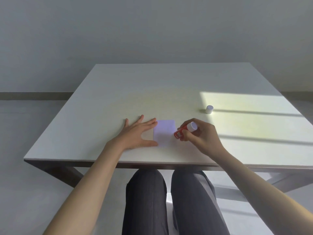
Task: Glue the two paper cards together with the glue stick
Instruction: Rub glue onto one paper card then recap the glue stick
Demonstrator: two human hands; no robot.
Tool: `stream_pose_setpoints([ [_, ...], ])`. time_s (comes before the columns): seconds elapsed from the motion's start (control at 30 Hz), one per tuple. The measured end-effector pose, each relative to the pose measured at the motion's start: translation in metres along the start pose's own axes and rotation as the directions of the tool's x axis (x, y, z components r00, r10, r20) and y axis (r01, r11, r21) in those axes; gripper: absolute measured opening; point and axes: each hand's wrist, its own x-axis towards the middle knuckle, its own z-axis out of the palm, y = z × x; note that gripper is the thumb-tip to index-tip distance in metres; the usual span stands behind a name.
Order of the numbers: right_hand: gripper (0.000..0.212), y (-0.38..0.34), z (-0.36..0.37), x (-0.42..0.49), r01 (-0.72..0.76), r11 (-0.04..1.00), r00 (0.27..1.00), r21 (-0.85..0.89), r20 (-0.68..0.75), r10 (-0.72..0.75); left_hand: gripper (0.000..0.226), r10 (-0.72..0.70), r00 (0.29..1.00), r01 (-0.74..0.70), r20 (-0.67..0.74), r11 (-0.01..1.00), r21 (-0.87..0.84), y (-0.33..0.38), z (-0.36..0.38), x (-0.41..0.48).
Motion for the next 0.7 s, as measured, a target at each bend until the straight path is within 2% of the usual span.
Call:
stream_pose_setpoints([
  [0.13,0.006,0.004,-0.002,0.002,-0.011,0.999,0.995,-0.040,-0.097,0.007,0.085,-0.001,1.000,0.001,0.006,1.000,0.008,0.000,-0.001,-0.001],
  [0.3,0.010,0.000,0.012,-0.003,0.010,1.000,0.996,0.005,0.090,-0.010,0.092,-0.003,1.000,0.003,-0.001,1.000,-0.001,-0.001,0.000,0.001],
  [0.37,0.008,-0.003,0.020,0.010,0.013,1.000,0.995,0.019,0.101,-0.015,0.093,-0.003,1.000,0.003,-0.004,1.000,-0.004,0.000,0.000,0.001],
  [0.6,0.007,-0.001,0.013,0.045,-0.065,0.997,0.980,-0.044,-0.192,0.055,0.087,-0.003,1.000,0.003,-0.004,0.999,-0.042,0.002,0.000,-0.002],
  [0.67,0.006,-0.001,0.009,0.039,-0.083,0.997,0.971,0.010,-0.226,0.083,0.086,0.005,1.000,-0.005,-0.012,0.998,-0.061,0.001,0.001,-0.003],
  [0.7,0.006,-0.002,0.007,0.036,-0.092,0.991,0.965,0.097,-0.238,0.113,0.085,0.009,1.000,-0.010,-0.019,0.998,-0.067,0.000,0.002,-0.004],
])
